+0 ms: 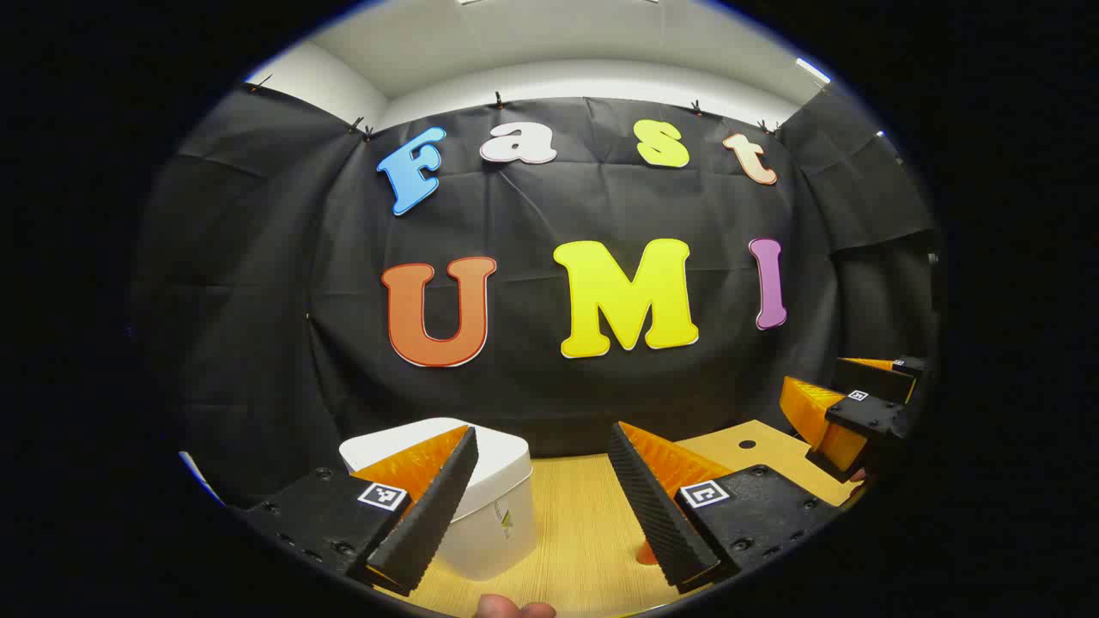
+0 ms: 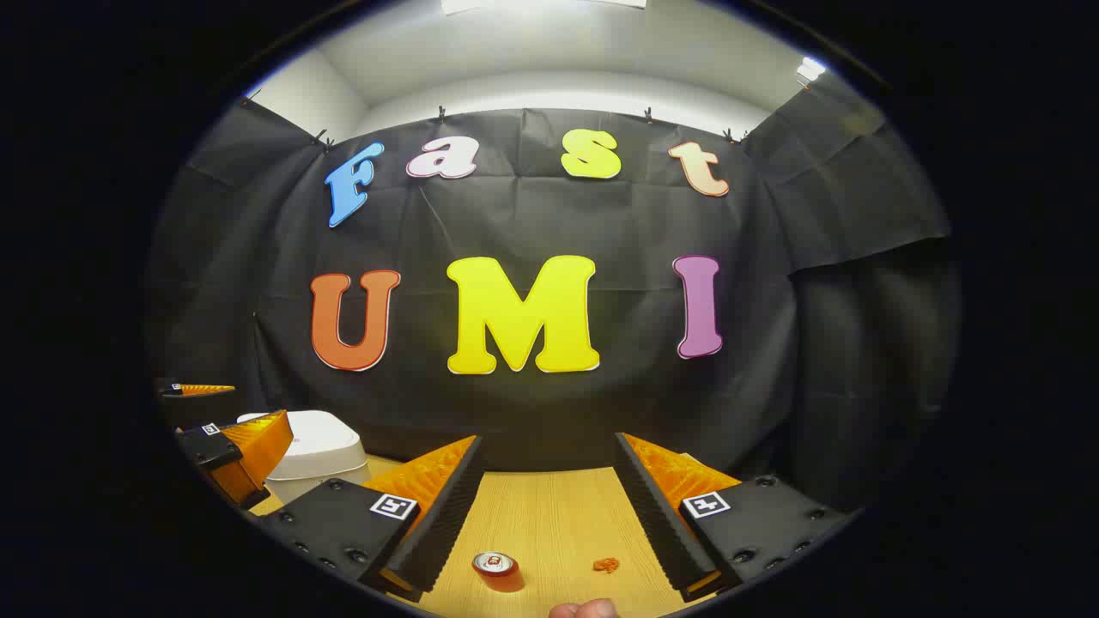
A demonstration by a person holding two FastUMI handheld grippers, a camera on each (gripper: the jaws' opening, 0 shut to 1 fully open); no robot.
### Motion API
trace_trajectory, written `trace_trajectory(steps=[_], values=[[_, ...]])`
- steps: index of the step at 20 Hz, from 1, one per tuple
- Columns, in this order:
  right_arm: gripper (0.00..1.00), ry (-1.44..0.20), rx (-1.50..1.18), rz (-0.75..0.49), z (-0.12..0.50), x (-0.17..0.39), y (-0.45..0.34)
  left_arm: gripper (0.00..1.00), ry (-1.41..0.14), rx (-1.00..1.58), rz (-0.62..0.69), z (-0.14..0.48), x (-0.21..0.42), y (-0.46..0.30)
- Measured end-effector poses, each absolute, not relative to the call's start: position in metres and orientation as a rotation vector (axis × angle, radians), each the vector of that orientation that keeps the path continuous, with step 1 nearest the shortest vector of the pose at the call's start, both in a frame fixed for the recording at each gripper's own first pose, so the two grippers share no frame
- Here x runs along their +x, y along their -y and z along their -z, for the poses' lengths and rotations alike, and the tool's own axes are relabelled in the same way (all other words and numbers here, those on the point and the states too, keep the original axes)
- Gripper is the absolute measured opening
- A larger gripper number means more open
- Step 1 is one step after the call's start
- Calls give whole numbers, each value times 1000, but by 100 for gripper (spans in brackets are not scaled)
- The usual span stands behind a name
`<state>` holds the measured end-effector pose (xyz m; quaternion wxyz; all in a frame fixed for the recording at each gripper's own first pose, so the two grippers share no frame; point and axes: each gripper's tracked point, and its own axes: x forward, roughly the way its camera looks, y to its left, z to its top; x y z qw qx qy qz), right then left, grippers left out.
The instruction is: Press the lid of the desktop garbage bin to open it, pick up the crumpled paper on the desktop and throw it into the bin, then pick up the pop can on the desktop and drop it into the bin, and finally close the garbage bin lid.
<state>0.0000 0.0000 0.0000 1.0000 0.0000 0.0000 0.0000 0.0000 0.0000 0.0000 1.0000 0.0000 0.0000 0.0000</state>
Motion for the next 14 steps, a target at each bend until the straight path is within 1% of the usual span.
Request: trace_trajectory(steps=[8, 14], values=[[96, 16, 9, 16, -3, 0, 11, 99, 6, 2, -14, -2, 1, 0], [96, 23, 4, 3, -4, -1, 9, 99, 8, 4, -29, -2, 3, -2]])
